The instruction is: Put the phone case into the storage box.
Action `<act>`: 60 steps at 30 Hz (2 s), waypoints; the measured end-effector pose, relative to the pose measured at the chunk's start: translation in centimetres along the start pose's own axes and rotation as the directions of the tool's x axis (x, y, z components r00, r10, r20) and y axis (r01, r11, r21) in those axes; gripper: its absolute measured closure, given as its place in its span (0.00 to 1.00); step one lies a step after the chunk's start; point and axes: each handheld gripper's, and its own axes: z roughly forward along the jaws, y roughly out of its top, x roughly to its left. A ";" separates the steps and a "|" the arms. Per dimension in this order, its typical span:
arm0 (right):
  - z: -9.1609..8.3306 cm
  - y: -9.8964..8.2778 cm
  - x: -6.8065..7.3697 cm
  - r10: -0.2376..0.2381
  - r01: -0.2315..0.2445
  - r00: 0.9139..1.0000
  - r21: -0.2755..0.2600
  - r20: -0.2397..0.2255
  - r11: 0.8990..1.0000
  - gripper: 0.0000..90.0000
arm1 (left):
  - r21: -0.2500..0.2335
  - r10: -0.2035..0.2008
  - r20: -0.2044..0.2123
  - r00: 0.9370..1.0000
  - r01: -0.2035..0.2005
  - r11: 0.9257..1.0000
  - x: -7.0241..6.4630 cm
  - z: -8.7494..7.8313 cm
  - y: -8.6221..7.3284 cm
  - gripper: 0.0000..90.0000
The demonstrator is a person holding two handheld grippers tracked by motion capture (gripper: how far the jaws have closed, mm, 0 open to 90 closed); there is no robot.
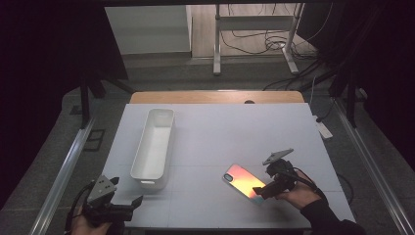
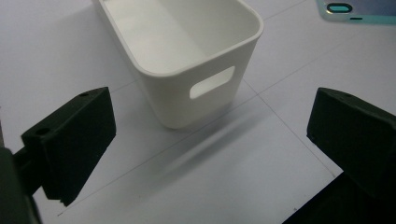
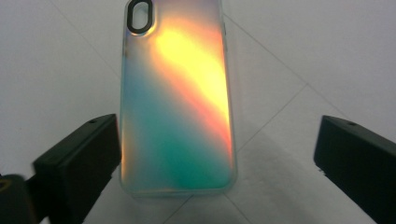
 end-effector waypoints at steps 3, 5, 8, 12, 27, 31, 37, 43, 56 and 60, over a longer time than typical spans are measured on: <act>0.0 -0.1 0.1 0.005 -0.005 1.000 -0.007 0.005 1.000 0.00 | 0.001 0.001 0.000 1.000 -0.001 1.000 0.0 0.0 0.0 0.02; 0.0 0.0 0.2 0.005 -0.005 1.000 -0.009 0.002 1.000 0.00 | 0.002 0.001 0.000 1.000 -0.001 1.000 0.0 0.0 0.0 0.02; 0.1 0.1 0.5 -0.008 0.008 1.000 -0.004 0.006 1.000 0.00 | 0.002 0.002 0.000 1.000 -0.002 1.000 0.0 0.0 0.0 0.02; 0.4 0.4 1.0 -0.025 0.025 1.000 0.009 0.001 1.000 0.00 | 0.002 0.002 0.000 1.000 -0.002 1.000 0.0 0.0 0.0 0.02; 2.0 1.7 2.5 -0.068 0.068 0.998 0.047 -0.009 0.997 0.00 | 0.005 0.004 -0.001 1.000 -0.004 1.000 0.0 0.1 0.0 0.02; 2.4 2.0 2.7 -0.074 0.074 0.997 0.053 -0.007 0.996 0.00 | 0.006 0.005 -0.001 1.000 -0.005 1.000 -0.1 0.1 0.0 0.02; 3.1 2.0 2.7 -0.081 0.080 0.997 0.072 0.003 0.994 0.00 | 0.006 0.005 -0.001 1.000 -0.005 1.000 -0.1 0.1 0.0 0.02; 4.0 1.6 2.8 -0.093 0.091 0.996 0.096 0.016 0.991 0.00 | 0.006 0.006 -0.001 1.000 -0.006 1.000 -0.1 0.1 0.0 0.02; 4.9 1.0 2.8 -0.122 0.117 0.992 0.116 0.030 0.986 0.00 | 0.006 0.008 0.000 1.000 -0.008 1.000 -0.1 0.0 0.0 0.02; 4.9 1.1 2.7 -0.124 0.120 0.992 0.124 0.027 0.985 0.00 | 0.007 0.009 0.000 1.000 -0.009 1.000 -0.1 0.0 0.0 0.02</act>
